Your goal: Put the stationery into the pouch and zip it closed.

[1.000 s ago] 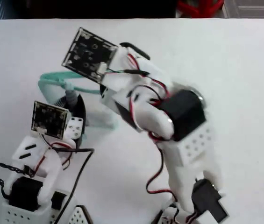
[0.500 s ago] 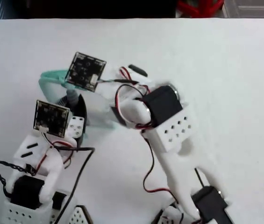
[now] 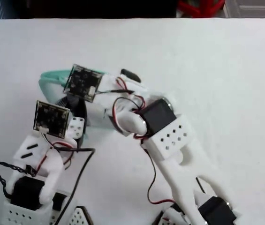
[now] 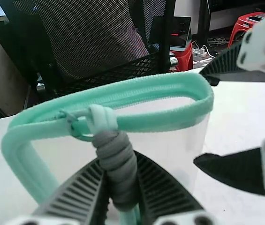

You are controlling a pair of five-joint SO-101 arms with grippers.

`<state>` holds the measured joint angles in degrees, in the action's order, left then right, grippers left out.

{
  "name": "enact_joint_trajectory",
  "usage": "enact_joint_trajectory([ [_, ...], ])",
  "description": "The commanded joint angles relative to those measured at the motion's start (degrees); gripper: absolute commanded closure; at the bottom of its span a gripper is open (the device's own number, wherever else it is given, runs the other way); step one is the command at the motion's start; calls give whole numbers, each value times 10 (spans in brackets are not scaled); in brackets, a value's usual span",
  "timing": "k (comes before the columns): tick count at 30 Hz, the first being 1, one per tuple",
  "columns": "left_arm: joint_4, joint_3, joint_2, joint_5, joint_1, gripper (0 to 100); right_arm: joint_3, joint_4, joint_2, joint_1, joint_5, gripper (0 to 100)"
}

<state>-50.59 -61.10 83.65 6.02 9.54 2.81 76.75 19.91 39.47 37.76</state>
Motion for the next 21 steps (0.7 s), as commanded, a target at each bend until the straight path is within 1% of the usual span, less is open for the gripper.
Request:
enact_joint_trajectory([
  [1,11,4,0,-6,0,976,4,-36,12,7,-25,656],
  [8,11,2,0,-6,0,976,75,-82,23,49,-28,658],
  [11,14,2,0,-6,1,976,85,-102,23,51,-28,668],
  [12,14,2,0,-6,1,976,86,-107,23,51,-28,693],
  [16,14,2,0,-6,1,976,84,-135,27,50,-28,872],
  [17,14,2,0,-6,1,976,84,-143,28,50,-28,892],
  [21,11,2,0,-6,-1,976,87,-153,23,44,-28,897],
])
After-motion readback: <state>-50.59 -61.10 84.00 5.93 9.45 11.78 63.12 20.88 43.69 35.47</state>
